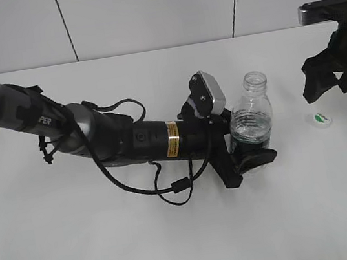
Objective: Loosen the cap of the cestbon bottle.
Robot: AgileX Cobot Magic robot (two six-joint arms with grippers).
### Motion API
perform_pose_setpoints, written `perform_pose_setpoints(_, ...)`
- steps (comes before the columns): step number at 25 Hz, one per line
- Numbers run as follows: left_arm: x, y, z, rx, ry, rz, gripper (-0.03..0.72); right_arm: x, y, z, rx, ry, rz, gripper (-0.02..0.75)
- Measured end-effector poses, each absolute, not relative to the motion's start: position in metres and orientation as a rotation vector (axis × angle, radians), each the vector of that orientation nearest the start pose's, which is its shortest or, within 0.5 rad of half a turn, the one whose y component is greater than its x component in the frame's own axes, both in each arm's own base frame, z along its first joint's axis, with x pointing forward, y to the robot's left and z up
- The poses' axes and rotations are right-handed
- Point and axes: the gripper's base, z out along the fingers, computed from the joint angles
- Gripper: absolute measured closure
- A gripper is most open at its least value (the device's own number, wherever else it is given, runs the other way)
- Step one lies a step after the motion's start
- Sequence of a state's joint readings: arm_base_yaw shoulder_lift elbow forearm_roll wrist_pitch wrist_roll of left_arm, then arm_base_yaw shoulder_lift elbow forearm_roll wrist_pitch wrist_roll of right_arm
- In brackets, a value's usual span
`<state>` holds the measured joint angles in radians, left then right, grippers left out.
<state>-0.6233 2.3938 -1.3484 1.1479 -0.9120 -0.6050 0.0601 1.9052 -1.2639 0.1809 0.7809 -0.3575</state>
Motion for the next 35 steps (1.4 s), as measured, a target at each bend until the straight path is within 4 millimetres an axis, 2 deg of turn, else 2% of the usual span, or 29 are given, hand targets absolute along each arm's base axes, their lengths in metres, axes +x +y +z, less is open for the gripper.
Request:
perform_pose_setpoints(3, 0.326, -0.317, 0.065, 1.387, 1.487, -1.007, 0.104, 0.374, 0.034, 0.18, -0.437, 2.844, 0.152, 0.148)
perform_pose_setpoints(6, 0.325, -0.317, 0.064, 1.411, 1.476, -1.009, 0.053, 0.372, 0.034, 0.185, -0.438, 2.832, 0.15, 0.148)
perform_pose_setpoints(13, 0.326, -0.307, 0.062, 1.491, 1.445, -1.016, 0.058, 0.367, 0.034, 0.197, -0.446, 2.829, 0.155, 0.148)
perform_pose_setpoints(18, 0.334, -0.285, 0.057, 1.576, 1.46, -1.03, 0.068, 0.365, 0.034, 0.204, -0.447, 2.816, 0.154, 0.148)
perform_pose_setpoints(24, 0.342, -0.257, 0.06, 1.62, 1.431, -1.099, 0.09, 0.364, 0.034, 0.204, -0.451, 2.828, 0.159, 0.148)
perform_pose_setpoints(30, 0.361, -0.224, 0.084, 1.631, 1.456, -1.031, 0.095, 0.362, 0.034, 0.204, -0.456, 2.847, 0.165, 0.148)
perform_pose_setpoints(35, 0.371, -0.199, 0.101, 1.637, 1.591, -0.958, 0.1, 0.362, 0.034, 0.204, -0.458, 2.849, 0.165, 0.148)
